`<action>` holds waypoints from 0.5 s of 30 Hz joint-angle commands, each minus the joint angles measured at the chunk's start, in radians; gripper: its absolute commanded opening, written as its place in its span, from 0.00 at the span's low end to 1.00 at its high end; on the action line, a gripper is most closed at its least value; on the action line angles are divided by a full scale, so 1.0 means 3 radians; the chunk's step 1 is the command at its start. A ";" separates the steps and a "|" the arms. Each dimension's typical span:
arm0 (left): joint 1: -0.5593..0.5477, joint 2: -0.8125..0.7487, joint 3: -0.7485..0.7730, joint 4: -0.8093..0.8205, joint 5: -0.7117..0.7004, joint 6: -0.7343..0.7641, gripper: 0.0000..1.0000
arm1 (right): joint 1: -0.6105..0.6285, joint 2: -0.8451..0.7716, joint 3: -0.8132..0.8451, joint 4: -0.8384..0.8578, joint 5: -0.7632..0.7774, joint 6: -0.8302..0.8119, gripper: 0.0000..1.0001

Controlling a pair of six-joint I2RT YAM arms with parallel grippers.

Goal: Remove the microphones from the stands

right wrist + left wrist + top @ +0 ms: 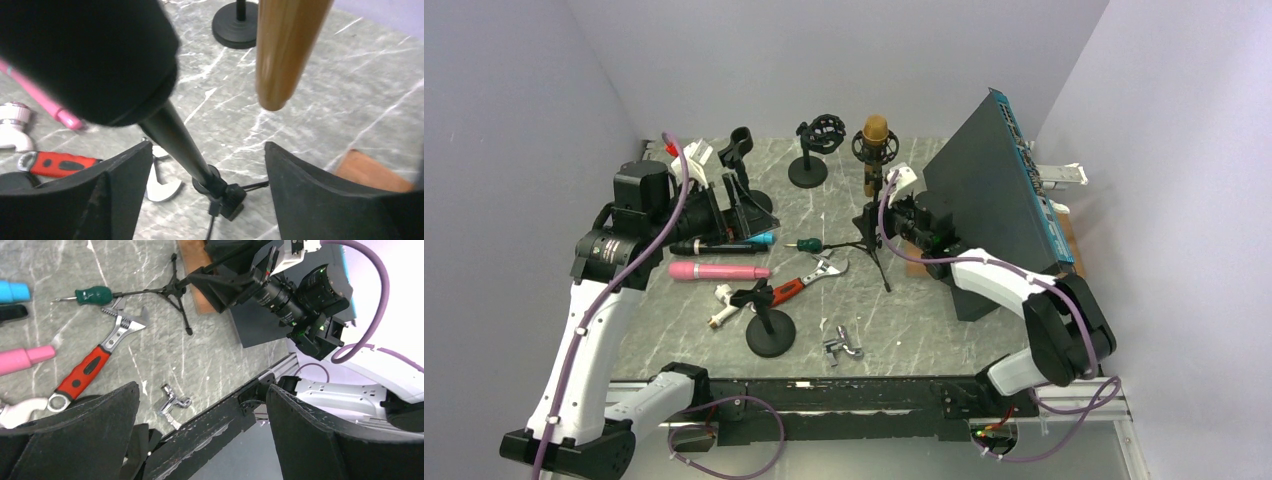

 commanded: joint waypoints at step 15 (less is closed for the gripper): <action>-0.0943 0.0627 0.0742 0.1143 -0.0715 -0.0264 0.99 | 0.0022 -0.1943 0.0003 -0.1860 0.0190 0.0277 1.00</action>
